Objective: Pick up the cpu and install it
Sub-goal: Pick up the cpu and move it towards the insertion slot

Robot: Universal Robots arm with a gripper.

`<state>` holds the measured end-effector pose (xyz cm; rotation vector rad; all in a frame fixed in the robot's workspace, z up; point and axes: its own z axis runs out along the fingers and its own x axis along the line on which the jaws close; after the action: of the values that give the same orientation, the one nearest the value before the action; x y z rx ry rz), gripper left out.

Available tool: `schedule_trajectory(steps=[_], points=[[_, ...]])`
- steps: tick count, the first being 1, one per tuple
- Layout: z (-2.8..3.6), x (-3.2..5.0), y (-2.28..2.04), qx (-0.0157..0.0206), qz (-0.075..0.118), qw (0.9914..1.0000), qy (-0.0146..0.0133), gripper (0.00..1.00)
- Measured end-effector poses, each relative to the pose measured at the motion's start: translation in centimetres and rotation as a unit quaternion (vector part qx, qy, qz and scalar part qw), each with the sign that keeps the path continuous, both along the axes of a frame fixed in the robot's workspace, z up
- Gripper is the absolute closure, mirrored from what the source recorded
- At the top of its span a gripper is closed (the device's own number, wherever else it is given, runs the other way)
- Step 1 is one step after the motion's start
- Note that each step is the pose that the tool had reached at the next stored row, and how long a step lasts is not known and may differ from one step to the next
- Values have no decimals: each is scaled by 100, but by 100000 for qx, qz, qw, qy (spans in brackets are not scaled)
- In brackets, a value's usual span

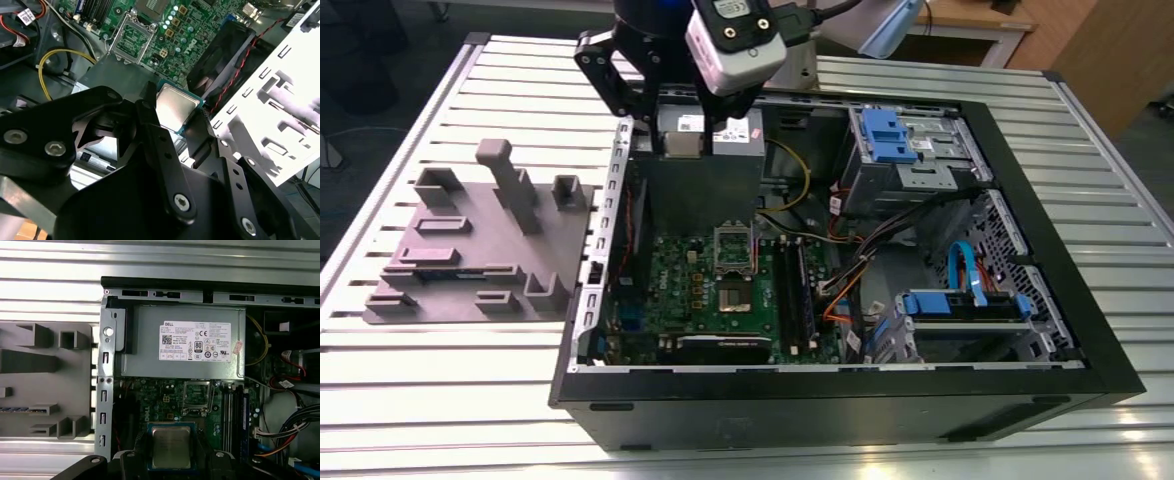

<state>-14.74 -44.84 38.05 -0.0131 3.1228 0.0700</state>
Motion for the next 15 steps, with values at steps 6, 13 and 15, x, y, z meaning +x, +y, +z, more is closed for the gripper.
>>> schedule_trajectory(steps=[6, 13, 15], points=[[0, 52, 0, -4, -728, 99997, 2, 53], [0, 88, 0, 0, -800, 99997, -2, 53], [0, 89, 0, 1, -796, 99997, -1, 53]])
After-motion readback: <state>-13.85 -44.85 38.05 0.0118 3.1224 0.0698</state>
